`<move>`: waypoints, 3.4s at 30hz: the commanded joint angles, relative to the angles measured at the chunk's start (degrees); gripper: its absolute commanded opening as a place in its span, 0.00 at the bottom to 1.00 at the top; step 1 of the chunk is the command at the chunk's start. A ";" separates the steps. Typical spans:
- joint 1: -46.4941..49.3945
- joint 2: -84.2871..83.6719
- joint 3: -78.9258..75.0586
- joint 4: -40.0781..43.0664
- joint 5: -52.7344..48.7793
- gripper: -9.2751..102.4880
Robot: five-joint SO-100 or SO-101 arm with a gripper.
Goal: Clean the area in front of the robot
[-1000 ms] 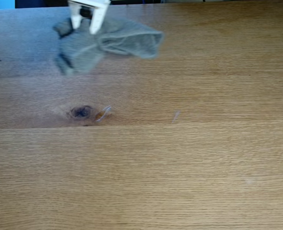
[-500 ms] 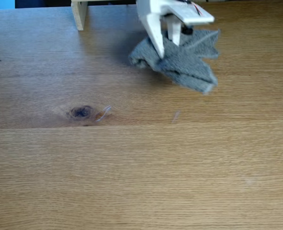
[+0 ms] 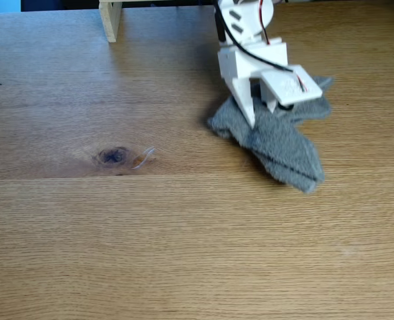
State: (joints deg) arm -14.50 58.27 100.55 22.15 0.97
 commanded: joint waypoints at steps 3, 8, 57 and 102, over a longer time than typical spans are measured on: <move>0.44 -11.51 -10.99 -7.38 -2.46 0.08; 2.11 -20.30 -16.35 -11.60 -3.60 0.08; 5.80 -18.11 -11.43 -19.34 -15.47 0.08; 40.34 19.69 -23.38 47.55 -8.17 0.08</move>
State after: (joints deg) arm 17.31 69.08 77.96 63.02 -7.38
